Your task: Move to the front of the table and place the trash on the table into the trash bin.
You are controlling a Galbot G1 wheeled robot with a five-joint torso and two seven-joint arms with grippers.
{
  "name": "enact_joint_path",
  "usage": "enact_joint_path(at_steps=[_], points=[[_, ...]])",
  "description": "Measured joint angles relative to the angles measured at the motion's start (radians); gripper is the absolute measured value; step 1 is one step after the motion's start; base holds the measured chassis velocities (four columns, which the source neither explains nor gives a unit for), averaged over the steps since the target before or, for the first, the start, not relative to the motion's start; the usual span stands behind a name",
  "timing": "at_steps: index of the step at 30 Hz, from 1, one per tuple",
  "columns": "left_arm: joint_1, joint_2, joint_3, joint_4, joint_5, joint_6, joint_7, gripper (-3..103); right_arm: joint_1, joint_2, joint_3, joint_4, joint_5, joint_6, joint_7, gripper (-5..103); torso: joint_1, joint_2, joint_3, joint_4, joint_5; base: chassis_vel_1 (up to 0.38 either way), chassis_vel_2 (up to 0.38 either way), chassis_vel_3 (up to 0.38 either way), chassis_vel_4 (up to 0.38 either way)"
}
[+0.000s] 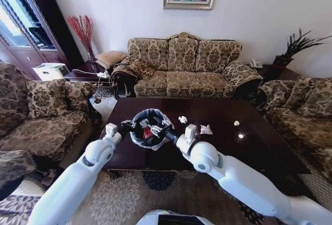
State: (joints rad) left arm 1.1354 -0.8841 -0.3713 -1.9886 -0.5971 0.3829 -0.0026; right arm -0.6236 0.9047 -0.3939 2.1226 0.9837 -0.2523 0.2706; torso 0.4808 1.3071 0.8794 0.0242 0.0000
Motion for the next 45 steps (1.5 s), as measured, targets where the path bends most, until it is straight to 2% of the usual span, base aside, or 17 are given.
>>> enact_joint_path(at_steps=[1,3,5,6,7,9,13,15,18,20,23,25,26,29,30,33,45], points=[[0.0,0.0,0.0,0.0,0.0,0.0,0.0,0,0.0,0.0,0.0,-0.001,-0.001,0.002,0.0,73,0.0,0.0,0.0,0.0,0.0,0.0,0.0,0.0,0.0],[0.0,0.0,0.0,0.0,0.0,0.0,0.0,0,0.0,0.0,0.0,-0.001,-0.001,0.003,0.0,73,0.0,0.0,0.0,0.0,0.0,0.0,0.0,0.0,0.0],[0.0,-0.002,0.0,0.001,0.0,0.0,0.0,0,-0.001,0.001,0.006,0.0,-0.005,0.006,0.001,84,0.0,0.0,0.0,0.0,0.0,0.0,0.0,0.0,0.0],[0.0,-0.002,0.0,0.001,0.0,0.0,0.0,0,-0.001,0.001,0.006,0.0,-0.005,0.006,0.001,84,0.0,0.0,0.0,0.0,0.0,0.0,0.0,0.0,0.0],[0.001,-0.003,0.0,0.002,0.0,0.0,-0.001,0,-0.001,0.001,0.015,0.004,-0.011,0.011,0.001,90,0.0,0.0,0.0,0.0,0.0,0.0,0.0,0.0,0.0],[0.0,-0.007,0.0,0.008,0.004,-0.001,-0.001,0,-0.001,-0.014,0.039,0.014,-0.048,0.021,-0.011,98,0.0,0.0,0.0,0.0001,0.0003,0.0,0.0,0.0,0.0],[0.0,-0.013,-0.001,0.02,0.013,-0.005,-0.001,0,-0.004,-0.053,0.066,0.022,-0.121,0.033,-0.033,100,0.0,0.0,0.0,0.0001,0.0001,0.0,0.0,0.0,0.0],[0.0,-0.021,-0.002,0.028,0.018,-0.009,-0.001,0,-0.014,-0.076,0.092,0.026,-0.153,0.035,-0.019,100,0.0,0.0,0.0,0.0,-0.0001,0.0,0.0,0.0,0.0],[0.003,-0.039,-0.017,0.039,0.026,-0.02,-0.002,0,-0.063,-0.109,0.146,0.007,-0.195,0.044,0.106,100,0.0,0.0,0.0,-0.0002,0.0,0.0,0.0,0.0,0.0],[0.007,-0.044,-0.026,0.046,0.035,-0.031,-0.003,0,-0.081,-0.115,0.16,-0.016,-0.219,0.059,0.135,100,0.0,0.0,0.0,-0.0006,0.0001,0.0,0.0,0.0,0.0],[0.024,-0.056,-0.05,0.051,0.048,-0.044,-0.008,0,-0.113,-0.113,0.197,-0.072,-0.257,0.075,0.159,100,0.0,0.0,0.0,0.0001,0.0003,0.0,0.0,0.0,0.0],[0.034,-0.07,-0.065,0.052,0.049,-0.048,-0.018,0,-0.183,-0.091,0.273,-0.157,-0.307,0.092,0.183,100,0.0,0.0,0.0,0.0007,0.0002,0.0,0.0,0.0,0.0],[0.034,-0.07,-0.065,0.052,0.049,-0.048,-0.018,0,-0.183,-0.091,0.273,-0.157,-0.307,0.092,0.183,100,0.0,0.0,0.0,0.0007,0.0002,0.0,0.0,0.0,0.0],[0.042,-0.073,-0.075,0.04,0.049,-0.05,-0.02,0,-0.291,-0.061,0.408,-0.225,-0.34,0.098,0.156,100,0.0,0.0,0.0,-0.0005,0.0002,0.0,0.0,0.0,0.0],[0.042,-0.073,-0.075,0.04,0.049,-0.05,-0.02,0,-0.291,-0.061,0.408,-0.225,-0.34,0.098,0.156,100,0.0,0.0,0.0,-0.0005,0.0002,0.0,0.0,0.0,0.0],[0.052,-0.072,-0.079,0.032,0.049,-0.058,-0.02,0,-0.369,-0.036,0.498,-0.262,-0.364,0.109,0.121,100,0.0,0.0,0.0,-0.0004,0.0003,0.0,0.0,0.0,0.0],[0.083,-0.075,-0.082,0.006,0.052,-0.061,-0.02,0,-0.438,0.001,0.535,-0.252,-0.403,0.119,0.139,100,0.0,0.0,0.0,0.0001,0.0,-0.027,0.027,0.028,-0.023]])
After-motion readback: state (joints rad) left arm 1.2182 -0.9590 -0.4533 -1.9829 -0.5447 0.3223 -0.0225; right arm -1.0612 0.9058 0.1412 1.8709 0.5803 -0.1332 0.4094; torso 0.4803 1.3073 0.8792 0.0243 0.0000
